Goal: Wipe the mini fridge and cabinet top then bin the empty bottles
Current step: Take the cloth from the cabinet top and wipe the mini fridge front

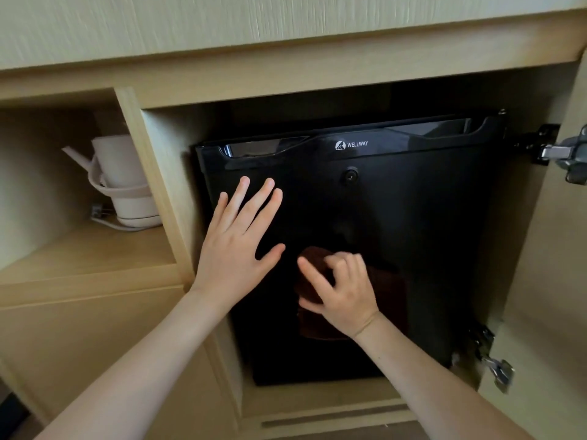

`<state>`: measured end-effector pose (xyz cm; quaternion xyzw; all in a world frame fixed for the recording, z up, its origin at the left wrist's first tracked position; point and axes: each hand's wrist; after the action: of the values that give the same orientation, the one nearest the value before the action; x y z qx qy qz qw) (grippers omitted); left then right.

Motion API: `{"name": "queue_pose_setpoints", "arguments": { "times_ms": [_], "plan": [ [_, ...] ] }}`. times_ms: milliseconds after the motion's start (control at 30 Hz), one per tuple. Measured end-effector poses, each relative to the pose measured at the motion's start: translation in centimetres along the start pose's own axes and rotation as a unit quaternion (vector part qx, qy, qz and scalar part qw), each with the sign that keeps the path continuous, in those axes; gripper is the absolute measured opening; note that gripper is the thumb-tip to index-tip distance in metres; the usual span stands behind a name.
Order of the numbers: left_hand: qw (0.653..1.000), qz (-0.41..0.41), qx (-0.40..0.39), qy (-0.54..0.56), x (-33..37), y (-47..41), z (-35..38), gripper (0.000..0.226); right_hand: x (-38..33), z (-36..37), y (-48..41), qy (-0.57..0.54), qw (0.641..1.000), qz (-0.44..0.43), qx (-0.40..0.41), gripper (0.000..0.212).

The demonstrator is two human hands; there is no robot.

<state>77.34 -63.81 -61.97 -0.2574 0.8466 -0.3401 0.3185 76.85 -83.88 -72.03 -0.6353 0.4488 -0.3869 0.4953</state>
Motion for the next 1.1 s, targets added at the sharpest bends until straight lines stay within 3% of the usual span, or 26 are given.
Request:
{"name": "queue_pose_setpoints", "arguments": {
  "times_ms": [100, 233, 333, 400, 533, 600, 767, 967, 1100],
  "plan": [
    [1.0, -0.003, 0.0, 0.003, 0.1, 0.0, -0.2, 0.08, 1.3, -0.8, 0.2, -0.015, 0.999, -0.015, -0.031, 0.07],
    [1.0, 0.015, -0.016, -0.013, -0.3, 0.4, -0.3, 0.081, 2.4, -2.7, -3.3, -0.062, 0.982, 0.174, 0.048, 0.064],
    [0.999, 0.016, -0.022, -0.023, -0.5, 1.2, -0.2, 0.082, 1.6, -2.3, -4.4, -0.049, 0.967, 0.232, 0.098, 0.064],
    [0.999, 0.016, -0.018, -0.022, -0.5, 1.4, 0.0, 0.078, 1.0, -1.2, -3.3, -0.029, 0.976, 0.194, 0.09, 0.065],
    [0.999, 0.013, -0.018, -0.031, -0.4, 1.5, 0.5, 0.077, 1.6, -0.3, -0.4, -0.001, 0.998, -0.054, -0.016, 0.062],
    [0.999, 0.008, -0.014, -0.035, -0.2, 1.5, 0.6, 0.077, 2.1, -0.9, -0.3, -0.006, 0.995, -0.092, -0.047, 0.062],
    [0.999, -0.003, -0.007, -0.042, 0.4, 1.3, 0.7, 0.075, 3.2, -1.7, -0.5, -0.009, 0.994, -0.086, -0.062, 0.063],
    [0.996, 0.05, 0.014, -0.076, 0.1, 1.1, 0.9, 0.072, 5.9, -3.2, -0.1, -0.005, 0.999, -0.014, -0.041, 0.06],
    [0.997, 0.039, 0.032, -0.059, 0.7, 0.8, 1.6, 0.07, 7.9, -4.5, 0.1, 0.009, 0.999, 0.037, -0.022, 0.063]
  ]
}}
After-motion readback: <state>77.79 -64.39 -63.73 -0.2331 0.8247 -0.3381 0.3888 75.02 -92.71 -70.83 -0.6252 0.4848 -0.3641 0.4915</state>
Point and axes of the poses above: each hand's wrist, its own y-axis away from the middle knuckle, its own z-axis out of the palm, x = y × z, and after that the axes turned 14 degrees about z, right-handed
